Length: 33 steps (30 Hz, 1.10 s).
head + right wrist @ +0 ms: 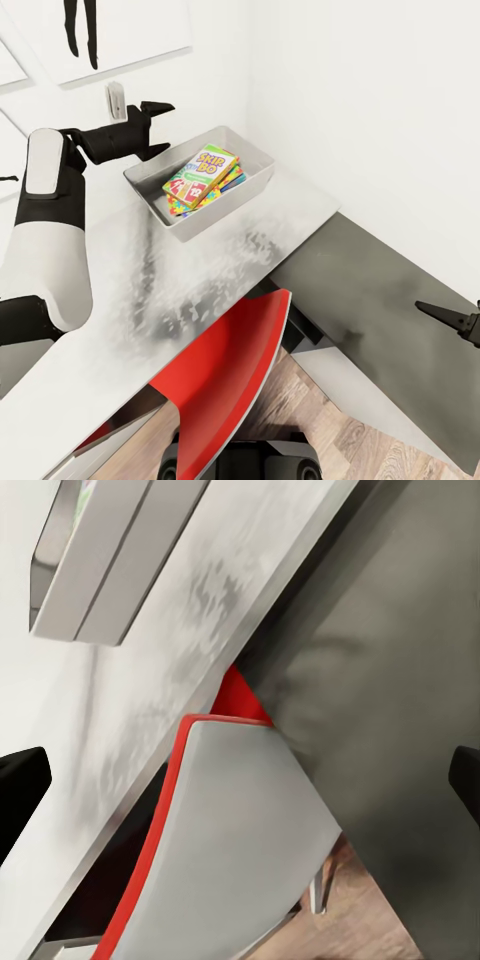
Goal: Put all the toys in the child's room - the three board games (two on the bed and one on the table), the two jigsaw puzzles on the table, and the tennis ball on the table - inside the toy box on the table in the child's room.
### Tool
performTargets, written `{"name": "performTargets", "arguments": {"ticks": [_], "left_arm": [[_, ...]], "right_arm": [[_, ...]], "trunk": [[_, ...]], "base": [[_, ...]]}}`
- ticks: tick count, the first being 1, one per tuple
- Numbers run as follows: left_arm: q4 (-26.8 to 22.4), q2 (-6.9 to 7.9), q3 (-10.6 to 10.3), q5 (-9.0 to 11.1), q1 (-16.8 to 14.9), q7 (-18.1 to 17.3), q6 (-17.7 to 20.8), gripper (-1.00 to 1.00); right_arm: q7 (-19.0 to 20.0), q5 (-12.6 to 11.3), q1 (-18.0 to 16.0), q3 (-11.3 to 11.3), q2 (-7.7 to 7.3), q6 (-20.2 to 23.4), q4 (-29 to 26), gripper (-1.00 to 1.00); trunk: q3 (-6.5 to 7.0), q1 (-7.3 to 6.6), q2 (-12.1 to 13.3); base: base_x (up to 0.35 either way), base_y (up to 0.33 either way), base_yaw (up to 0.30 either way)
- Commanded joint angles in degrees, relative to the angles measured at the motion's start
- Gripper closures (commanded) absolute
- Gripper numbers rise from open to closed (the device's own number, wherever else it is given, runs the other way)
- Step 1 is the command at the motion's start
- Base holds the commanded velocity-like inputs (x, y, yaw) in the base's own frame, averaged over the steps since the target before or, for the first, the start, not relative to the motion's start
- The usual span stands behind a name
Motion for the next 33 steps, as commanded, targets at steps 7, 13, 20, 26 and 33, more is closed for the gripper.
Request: {"name": "performTargets", "arguments": {"ticks": [7,13,20,26,33], "left_arm": [[-1.33,-0.42,0.02,0.64,2.46,-5.34,0.36,-1.00],[-2.52,-0.98,-0.31,0.32,4.08,-9.32,0.33,-1.00],[-3.20,-1.34,-1.59,0.06,4.85,-11.37,0.28,-1.00],[-3.51,-1.55,-2.28,-0.05,5.14,-12.17,0.24,-1.00],[-4.55,-2.25,-3.39,-0.09,5.46,-12.58,0.23,-1.00]], "right_arm": [[0.27,0.20,-0.09,0.02,-0.02,0.19,0.00,-1.00],[0.26,0.20,-0.10,0.03,-0.06,0.19,0.00,-1.00],[0.27,0.20,-0.11,0.04,-0.08,0.19,0.00,-1.00],[0.32,0.26,-0.08,-0.14,-0.13,0.19,0.00,-1.00],[0.30,0.29,-0.09,-0.46,-0.35,0.19,0.00,-1.00]], "trunk": [[-0.07,0.03,-0.09],[-0.07,0.03,-0.09],[-0.07,0.03,-0.09],[-0.07,0.03,-0.09],[-0.07,0.03,-0.09]], "base": [[0.000,0.000,0.103],[-0.004,0.000,0.226],[-0.127,0.000,0.273],[-0.257,0.000,0.226],[-0.227,0.000,0.080]]}}
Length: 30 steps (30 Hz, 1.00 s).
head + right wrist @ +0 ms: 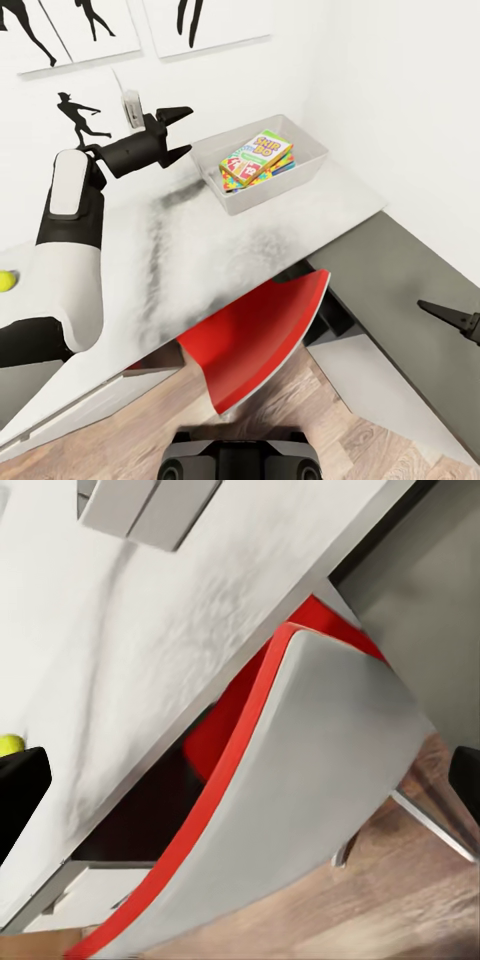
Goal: Put all the toys in the child's room - the three board games (two on the bed and one on the table), the two jigsaw puzzles on the table, and the tennis ball on the table - inside the toy box on the table in the child's room.
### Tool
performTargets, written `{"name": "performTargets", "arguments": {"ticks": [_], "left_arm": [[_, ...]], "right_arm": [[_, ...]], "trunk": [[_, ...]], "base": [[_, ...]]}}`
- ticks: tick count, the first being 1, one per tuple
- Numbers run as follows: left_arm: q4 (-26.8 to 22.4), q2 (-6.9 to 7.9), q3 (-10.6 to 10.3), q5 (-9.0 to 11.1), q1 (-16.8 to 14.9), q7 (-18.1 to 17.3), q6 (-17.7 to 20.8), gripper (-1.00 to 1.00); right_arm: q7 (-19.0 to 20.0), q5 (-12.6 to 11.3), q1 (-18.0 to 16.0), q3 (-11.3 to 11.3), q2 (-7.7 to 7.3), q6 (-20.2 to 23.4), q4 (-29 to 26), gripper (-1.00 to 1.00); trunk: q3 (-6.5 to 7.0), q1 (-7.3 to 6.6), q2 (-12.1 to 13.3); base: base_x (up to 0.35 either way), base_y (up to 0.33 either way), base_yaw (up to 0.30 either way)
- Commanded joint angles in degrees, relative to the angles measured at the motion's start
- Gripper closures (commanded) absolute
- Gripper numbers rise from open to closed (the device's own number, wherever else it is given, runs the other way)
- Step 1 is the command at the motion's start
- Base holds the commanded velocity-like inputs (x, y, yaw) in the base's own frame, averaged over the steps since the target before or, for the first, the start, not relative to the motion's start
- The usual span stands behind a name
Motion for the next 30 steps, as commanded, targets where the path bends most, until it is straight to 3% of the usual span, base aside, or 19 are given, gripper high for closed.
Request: {"name": "performTargets", "arguments": {"ticks": [1,4,9,13,22,30], "left_arm": [[-0.18,-0.32,-0.15,-0.57,0.06,-0.59,0.25,-1.00],[-0.57,-1.12,-0.52,-0.57,0.21,-0.68,0.25,-1.00],[-1.42,-3.84,-1.08,-0.68,0.36,-0.66,0.20,-1.00],[-1.63,-4.77,-1.89,-0.78,0.34,-0.64,0.18,-1.00],[-2.32,-5.42,-2.87,-1.14,0.41,-0.71,0.18,-1.00],[-4.14,-5.14,-3.03,-1.14,2.10,-1.53,0.36,-1.00]], "right_arm": [[0.23,0.23,-0.04,-0.12,-0.10,0.20,0.00,-1.00],[0.12,0.31,-0.07,-0.25,-0.32,0.20,0.00,-1.00],[-0.01,0.41,-0.11,-0.89,-0.74,0.20,0.00,-1.00],[-0.04,0.43,-0.10,-1.88,-0.86,0.20,0.00,-1.00],[-0.47,0.54,-0.89,-3.13,-1.38,0.20,0.00,-1.00],[-2.31,0.49,-6.35,-2.89,-3.43,0.20,0.00,-1.00]], "trunk": [[-0.07,0.01,-0.09],[-0.05,0.01,-0.09],[0.09,0.01,-0.09],[0.29,0.01,-0.09],[0.88,0.01,-0.09],[1.47,0.01,-0.09]], "base": [[-0.124,0.000,0.064],[-0.086,0.000,0.093],[-0.043,0.000,0.148],[-0.019,0.000,0.184],[-0.007,0.000,0.193],[-0.001,0.000,0.197]]}}
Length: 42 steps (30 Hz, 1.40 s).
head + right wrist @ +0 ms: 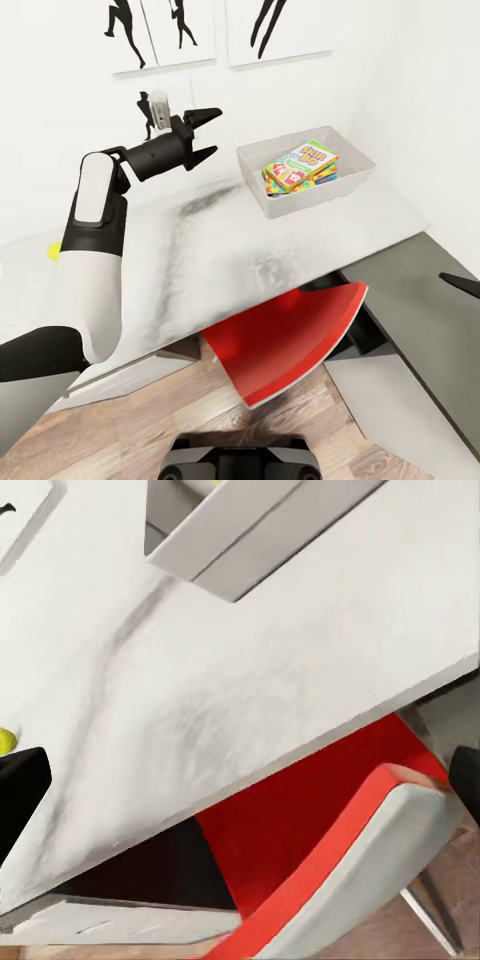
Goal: Put all the toys in the child's room - the three board games (two on the bed and one on the table), the two jigsaw puzzles on the table, and the tennis ball on the table - inside the toy box on the table in the child's room.
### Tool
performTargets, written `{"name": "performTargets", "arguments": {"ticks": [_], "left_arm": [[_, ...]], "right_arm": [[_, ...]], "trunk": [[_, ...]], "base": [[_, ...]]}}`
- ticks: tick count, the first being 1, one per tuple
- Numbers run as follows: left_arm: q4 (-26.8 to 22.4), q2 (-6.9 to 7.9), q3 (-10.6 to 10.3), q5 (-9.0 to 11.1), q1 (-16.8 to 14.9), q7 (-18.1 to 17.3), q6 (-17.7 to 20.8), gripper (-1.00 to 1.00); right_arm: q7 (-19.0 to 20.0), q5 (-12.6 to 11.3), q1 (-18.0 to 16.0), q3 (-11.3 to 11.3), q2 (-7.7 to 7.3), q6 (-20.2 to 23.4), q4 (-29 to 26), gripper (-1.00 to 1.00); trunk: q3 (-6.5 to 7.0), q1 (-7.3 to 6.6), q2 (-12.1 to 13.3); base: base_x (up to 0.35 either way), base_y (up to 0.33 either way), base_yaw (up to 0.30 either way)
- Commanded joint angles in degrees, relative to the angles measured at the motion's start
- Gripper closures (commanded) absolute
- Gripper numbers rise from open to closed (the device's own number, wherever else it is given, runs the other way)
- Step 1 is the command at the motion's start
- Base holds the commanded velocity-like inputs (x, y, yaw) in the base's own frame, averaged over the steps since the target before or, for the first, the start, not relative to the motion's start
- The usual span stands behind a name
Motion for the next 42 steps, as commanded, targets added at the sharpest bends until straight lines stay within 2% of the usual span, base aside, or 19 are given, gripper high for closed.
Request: {"name": "performTargets", "arguments": {"ticks": [1,8,11,12,15,16,18,21,22,26,27,30,31,33,34,37,38,41,42], "left_arm": [[-0.33,0.04,0.26,-0.61,0.60,-0.78,0.35,-1.00],[-3.04,0.64,0.47,-0.66,4.38,-1.32,0.38,-1.00],[-4.40,0.80,0.64,-0.67,6.05,-1.44,0.39,-1.00],[-4.40,0.80,0.64,-0.67,6.05,-1.44,0.39,-1.00],[-5.62,1.01,1.10,-0.65,7.06,-1.48,0.41,-1.00],[-5.62,1.01,1.10,-0.65,7.06,-1.48,0.41,-1.00],[-6.35,1.50,1.35,-0.60,7.77,-1.54,0.44,-1.00],[-7.76,3.16,1.65,-0.38,9.81,-1.61,0.43,-1.00],[-7.76,3.16,1.65,-0.38,9.81,-1.61,0.43,-1.00],[-10.18,6.50,3.45,-0.09,13.19,-1.70,0.36,-1.00],[-10.18,6.50,3.45,-0.09,13.19,-1.70,0.36,-1.00],[-11.63,9.25,5.67,0.07,15.18,-1.78,0.37,-1.00],[-11.63,9.25,5.67,0.07,15.18,-1.78,0.37,-1.00],[-12.49,11.16,7.13,0.27,16.58,-2.11,0.38,-1.00],[-12.49,11.16,7.13,0.27,16.58,-2.11,0.38,-1.00],[-13.92,13.83,9.17,1.21,18.82,-3.10,0.35,-1.00],[-13.92,13.83,9.17,1.21,18.82,-3.10,0.35,-1.00],[-15.04,16.29,11.00,2.63,20.56,-3.84,0.36,-1.00],[-15.04,16.29,11.00,2.63,20.56,-3.84,0.36,-1.00]], "right_arm": [[0.12,0.20,-1.27,0.20,-0.19,0.20,0.01,-1.00],[-1.82,-0.11,-8.14,3.13,-0.98,0.20,0.01,-1.00],[-4.92,-0.28,-12.81,5.61,-1.16,0.20,0.04,-1.00],[-4.92,-0.28,-12.81,5.61,-1.16,0.20,0.04,-1.00],[-8.48,-1.06,-17.40,9.66,-1.26,0.20,0.08,-1.00],[-8.48,-1.06,-17.40,9.66,-1.26,0.20,0.08,-1.00],[-10.58,-2.50,-20.54,12.93,-1.26,0.20,0.15,-1.00],[-15.11,-5.11,-25.48,17.91,-0.85,0.20,0.40,-1.00],[-15.11,-5.11,-25.48,17.91,-0.85,0.20,0.40,-1.00],[-24.92,-9.55,-31.81,24.41,0.58,0.20,0.61,-1.00],[-24.92,-9.55,-31.81,24.41,0.58,0.20,0.61,-1.00],[-34.01,-14.11,-37.32,29.91,3.20,0.20,0.72,-1.00],[-34.01,-14.11,-37.32,29.91,3.20,0.20,0.72,-1.00],[-40.76,-17.11,-41.02,34.19,5.39,0.20,0.82,-1.00],[-40.76,-17.11,-41.02,34.19,5.39,0.20,0.82,-1.00],[-51.36,-21.54,-45.63,39.85,9.15,0.20,1.02,-1.00],[-51.36,-21.54,-45.63,39.85,9.15,0.20,1.02,-1.00],[-60.98,-26.14,-48.39,43.10,13.92,0.20,1.16,-1.00],[-60.98,-26.14,-48.39,43.10,13.92,0.20,1.16,-1.00]], "trunk": [[0.00,0.04,-0.09],[0.49,0.04,-0.09],[0.68,0.04,-0.09],[0.74,0.04,-0.09],[0.92,0.04,-0.09],[0.98,0.04,-0.09],[1.09,0.04,-0.09],[1.25,0.04,-0.09],[1.30,0.04,-0.09],[1.48,0.04,-0.09],[1.53,0.04,-0.09],[1.65,0.04,-0.09],[1.69,0.04,-0.09],[1.76,0.04,-0.09],[1.80,0.04,-0.09],[1.90,0.04,-0.09],[1.93,0.04,-0.09],[2.01,0.04,-0.09],[2.02,0.04,-0.09]], "base": [[-0.001,0.000,0.205],[0.000,0.000,0.215],[0.000,0.000,0.230],[0.000,0.000,0.234],[0.000,0.000,0.242],[0.000,0.000,0.246],[0.000,0.000,0.250],[0.000,0.000,0.258],[0.000,0.000,0.260],[0.000,0.000,0.265],[0.000,0.000,0.267],[0.000,0.000,0.270],[0.000,0.000,0.272],[0.000,0.000,0.274],[0.000,0.000,0.274],[0.000,0.000,0.276],[0.000,0.000,0.277],[0.000,0.000,0.274],[0.000,0.000,0.264]]}}
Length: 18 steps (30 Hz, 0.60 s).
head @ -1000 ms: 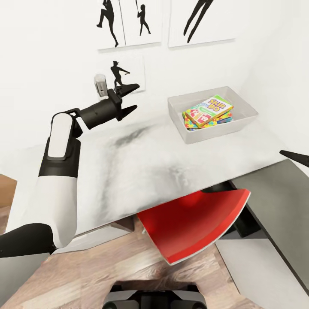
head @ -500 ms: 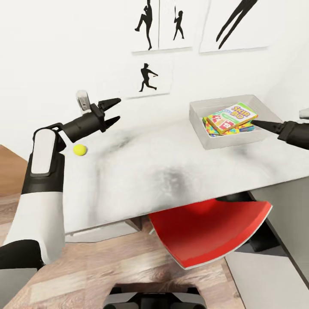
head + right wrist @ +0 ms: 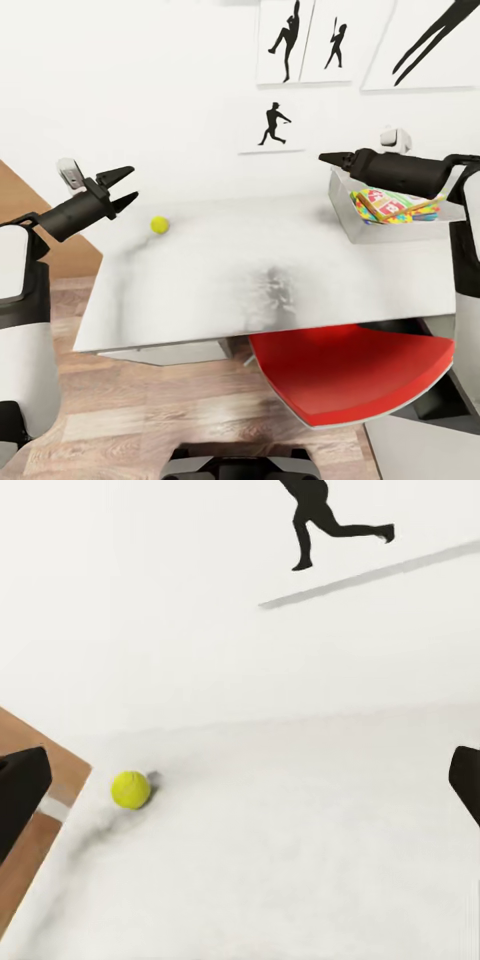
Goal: Put all the toys in the child's room - the three board games (two on the bed and one on the table), the two jigsaw puzzles on the table, and the tennis ball on the table - inside the toy box on the table in the child's room.
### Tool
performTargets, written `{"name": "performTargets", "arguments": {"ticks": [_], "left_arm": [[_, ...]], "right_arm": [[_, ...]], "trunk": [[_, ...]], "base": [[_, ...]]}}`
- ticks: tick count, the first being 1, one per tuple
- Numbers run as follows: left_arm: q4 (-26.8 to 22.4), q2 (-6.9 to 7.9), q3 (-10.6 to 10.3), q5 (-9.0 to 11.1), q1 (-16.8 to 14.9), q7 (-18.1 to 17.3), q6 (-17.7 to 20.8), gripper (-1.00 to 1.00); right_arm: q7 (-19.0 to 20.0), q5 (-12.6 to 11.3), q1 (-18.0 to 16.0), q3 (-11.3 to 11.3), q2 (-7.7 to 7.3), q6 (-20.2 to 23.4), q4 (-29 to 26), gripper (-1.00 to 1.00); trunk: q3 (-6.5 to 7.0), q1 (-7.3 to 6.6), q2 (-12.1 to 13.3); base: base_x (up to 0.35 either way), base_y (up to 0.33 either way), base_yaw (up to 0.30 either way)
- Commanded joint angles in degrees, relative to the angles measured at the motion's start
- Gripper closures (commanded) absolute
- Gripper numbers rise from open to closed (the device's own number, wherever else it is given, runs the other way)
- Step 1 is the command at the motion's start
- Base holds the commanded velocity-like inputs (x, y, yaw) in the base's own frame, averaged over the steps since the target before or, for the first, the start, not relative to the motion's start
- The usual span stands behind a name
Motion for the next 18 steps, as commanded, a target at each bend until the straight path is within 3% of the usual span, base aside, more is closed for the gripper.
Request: {"name": "performTargets", "arguments": {"ticks": [1,3,4,5,9,12,13,14,18], "left_arm": [[-0.35,0.88,0.62,0.00,0.33,-0.74,0.25,-1.00],[-1.18,2.68,1.54,1.35,1.13,-0.97,0.27,-1.00],[-2.17,5.05,2.54,3.56,2.65,-1.15,0.25,-1.00],[-2.51,5.80,2.86,4.28,3.09,-1.18,0.24,-1.00],[-3.93,8.02,4.02,6.31,4.08,-1.20,0.26,-1.00],[-5.32,9.90,5.26,8.07,5.70,-1.19,0.27,-1.00],[-6.26,11.33,6.81,9.15,8.05,-1.21,0.28,-1.00],[-6.76,12.13,7.94,9.67,9.58,-1.21,0.28,-1.00],[-8.45,15.11,14.19,11.38,17.69,-1.31,0.23,-1.00]], "right_arm": [[-3.45,-1.82,-0.65,0.75,1.68,0.08,-0.02,-1.00],[-8.45,-3.55,-1.65,1.79,4.98,0.08,-0.02,-1.00],[-13.55,-5.04,-3.35,2.90,8.89,0.08,-0.11,-1.00],[-14.64,-5.36,-3.85,3.23,9.83,0.08,-0.15,-1.00],[-16.85,-5.97,-4.85,4.61,11.71,0.08,-0.41,-1.00],[-18.39,-6.15,-5.35,8.49,12.78,0.08,-0.65,-1.00],[-19.96,-6.05,-5.40,11.86,13.49,0.08,-0.60,-1.00],[-21.11,-6.00,-5.39,13.21,13.90,0.08,-0.44,-1.00],[-26.46,-5.93,-5.20,16.26,16.59,0.08,2.58,-1.00]], "trunk": [[-0.07,0.03,-0.09],[-0.04,0.03,-0.09],[-0.04,0.03,-0.09],[-0.03,0.03,-0.09],[-0.02,0.03,-0.09],[-0.02,0.03,-0.09],[-0.02,0.03,-0.09],[-0.02,0.03,-0.09],[0.04,0.03,-0.09]], "base": [[0.000,0.000,0.231],[0.000,0.000,0.166],[0.000,0.000,0.076],[0.000,0.000,0.060],[0.000,0.000,0.042],[0.000,0.000,0.020],[0.000,0.000,0.010],[0.000,0.000,0.008],[0.000,0.000,0.075]]}}
